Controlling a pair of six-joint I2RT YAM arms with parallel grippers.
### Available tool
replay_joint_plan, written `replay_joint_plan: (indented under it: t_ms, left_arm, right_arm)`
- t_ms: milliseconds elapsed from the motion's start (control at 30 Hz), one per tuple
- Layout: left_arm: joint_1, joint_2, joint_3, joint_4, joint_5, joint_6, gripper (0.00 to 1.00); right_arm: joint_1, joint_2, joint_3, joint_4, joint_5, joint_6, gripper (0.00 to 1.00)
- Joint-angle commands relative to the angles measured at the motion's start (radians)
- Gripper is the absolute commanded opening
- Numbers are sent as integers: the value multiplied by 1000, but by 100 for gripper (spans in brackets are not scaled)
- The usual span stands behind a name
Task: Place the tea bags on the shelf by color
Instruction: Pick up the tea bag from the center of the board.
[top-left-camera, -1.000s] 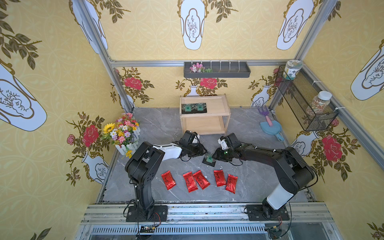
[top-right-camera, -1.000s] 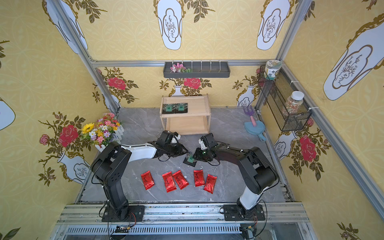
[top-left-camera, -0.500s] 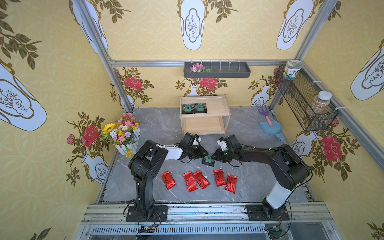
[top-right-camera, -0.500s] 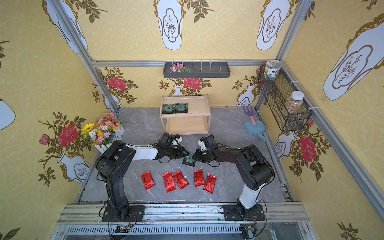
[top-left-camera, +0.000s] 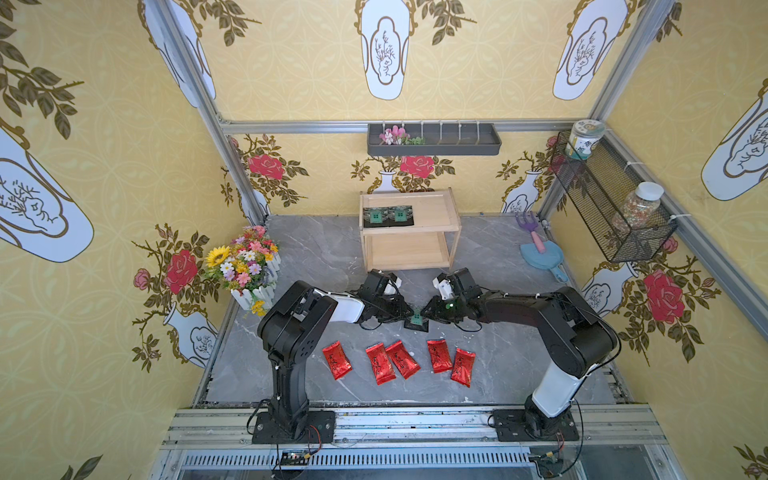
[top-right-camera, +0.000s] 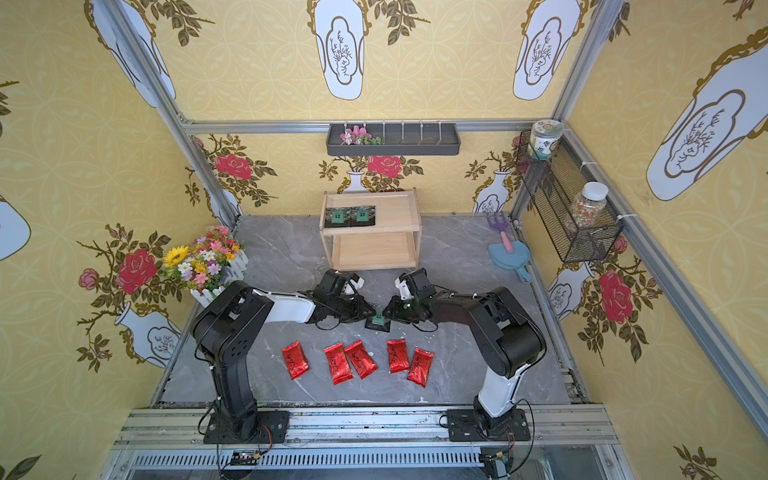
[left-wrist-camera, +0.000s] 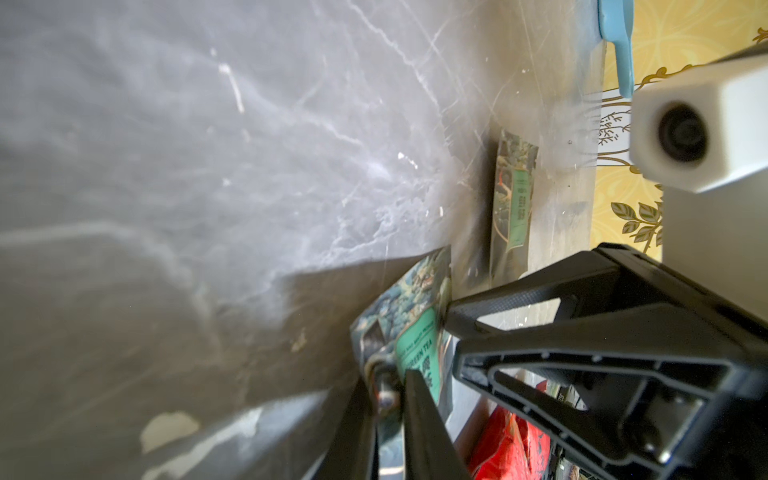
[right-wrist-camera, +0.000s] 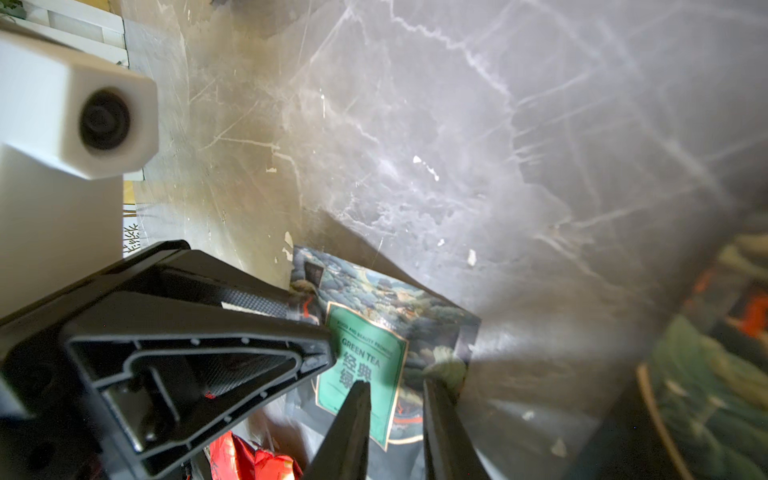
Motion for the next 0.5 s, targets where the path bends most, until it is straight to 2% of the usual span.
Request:
replay_joint_plan:
  t_ms: [0, 267, 467]
  left_arm:
    - [0, -3, -16, 17, 21, -17, 15]
    - [5, -42, -38, 79, 52, -66, 7]
    - [18, -105, -50, 128, 74, -102, 6]
  right_arm:
    - [-7, -10, 10, -42, 31, -3, 29]
    - [-28, -77, 37, -56, 14, 2, 31]
    - [-33, -157, 94, -130, 55, -45, 32]
